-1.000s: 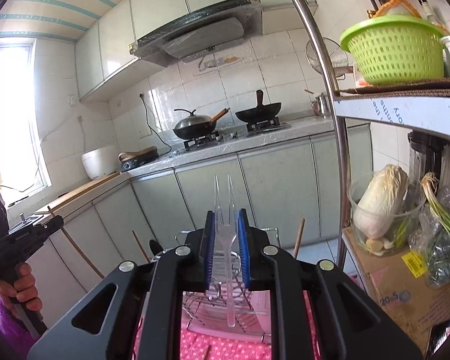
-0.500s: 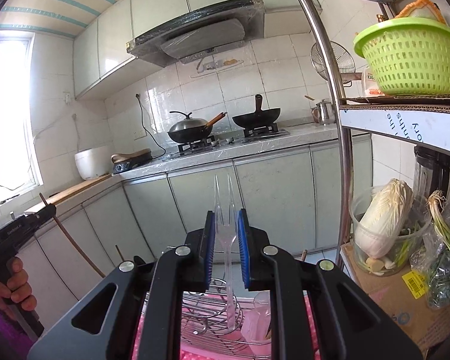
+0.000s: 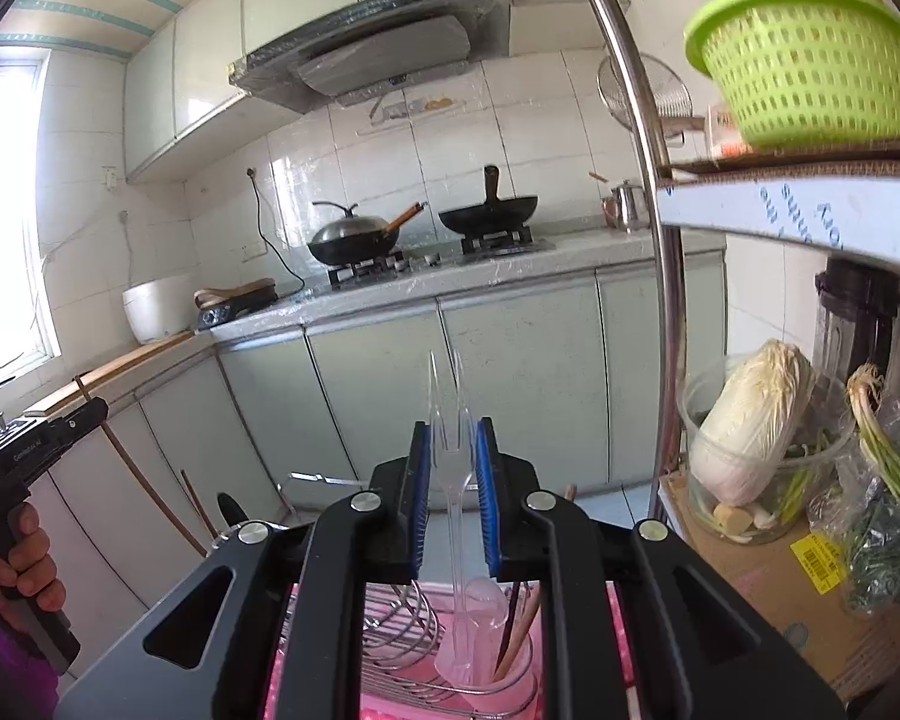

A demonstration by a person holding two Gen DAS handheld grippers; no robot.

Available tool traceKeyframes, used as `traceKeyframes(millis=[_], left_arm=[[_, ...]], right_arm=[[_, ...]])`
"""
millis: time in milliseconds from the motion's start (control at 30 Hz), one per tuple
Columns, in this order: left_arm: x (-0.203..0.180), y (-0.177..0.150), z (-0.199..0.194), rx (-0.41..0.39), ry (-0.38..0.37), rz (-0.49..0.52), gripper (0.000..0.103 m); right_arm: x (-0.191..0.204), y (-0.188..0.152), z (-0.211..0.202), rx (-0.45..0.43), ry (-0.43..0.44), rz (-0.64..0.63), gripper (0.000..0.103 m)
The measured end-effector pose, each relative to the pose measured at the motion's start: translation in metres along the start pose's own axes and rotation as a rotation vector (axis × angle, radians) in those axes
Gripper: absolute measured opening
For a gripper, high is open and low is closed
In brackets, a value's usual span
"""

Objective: Organize utensils
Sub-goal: 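Lower the fork into a pink cup and open the right tool while the left releases its chopstick, then move both open tools back down to the remaining chopsticks on the cloth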

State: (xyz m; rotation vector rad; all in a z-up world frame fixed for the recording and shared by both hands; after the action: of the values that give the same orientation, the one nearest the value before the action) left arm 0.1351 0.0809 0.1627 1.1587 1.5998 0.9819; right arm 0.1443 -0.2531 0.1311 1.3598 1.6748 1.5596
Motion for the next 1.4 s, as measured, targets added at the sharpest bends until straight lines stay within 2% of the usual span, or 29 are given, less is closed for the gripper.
traceKeyframes(millis=[367, 567, 833, 900, 933, 967, 1000, 1033, 1400], left_arm=[[0.018, -0.044, 0.05, 0.206, 0.005, -0.056, 0.005], [0.022, -0.066, 0.062, 0.253, 0.021, -0.049, 0.005], [0.025, -0.07, 0.065, 0.282, 0.012, -0.08, 0.008], [0.026, -0.069, 0.062, 0.282, 0.013, -0.081, 0.02], [0.026, -0.068, 0.06, 0.274, 0.011, -0.081, 0.024], [0.026, -0.066, 0.057, 0.265, 0.006, -0.08, 0.031], [0.026, -0.065, 0.053, 0.253, 0.003, -0.078, 0.035], [0.026, -0.063, 0.05, 0.246, 0.004, -0.074, 0.036], [0.033, -0.052, 0.009, 0.212, 0.0, -0.082, 0.04]], right_arm=[[-0.023, -0.052, 0.026, 0.121, -0.022, 0.096, 0.015], [-0.029, -0.069, 0.028, 0.151, -0.037, 0.13, 0.015], [-0.035, -0.08, 0.032, 0.182, -0.038, 0.167, 0.015], [-0.037, -0.08, 0.033, 0.197, -0.037, 0.178, 0.016], [-0.037, -0.08, 0.032, 0.201, -0.034, 0.187, 0.02], [-0.038, -0.079, 0.03, 0.2, -0.03, 0.194, 0.03], [-0.038, -0.078, 0.027, 0.194, -0.023, 0.2, 0.035], [-0.037, -0.076, 0.025, 0.187, -0.019, 0.202, 0.042], [-0.023, -0.071, -0.015, 0.146, -0.028, 0.174, 0.042]])
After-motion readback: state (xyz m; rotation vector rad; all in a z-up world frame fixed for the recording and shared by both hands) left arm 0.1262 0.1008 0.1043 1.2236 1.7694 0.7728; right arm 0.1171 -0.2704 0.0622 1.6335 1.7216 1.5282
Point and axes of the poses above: each gripper's, at about its wrist camera, not at the fingertips, and z roughly the way its jaws point, x to its left, y to its top, the point moved 2 cm from there along z, roughly the way its jaws point, and after that the axes turned 10 degrees about y, right-handed, at the moved point
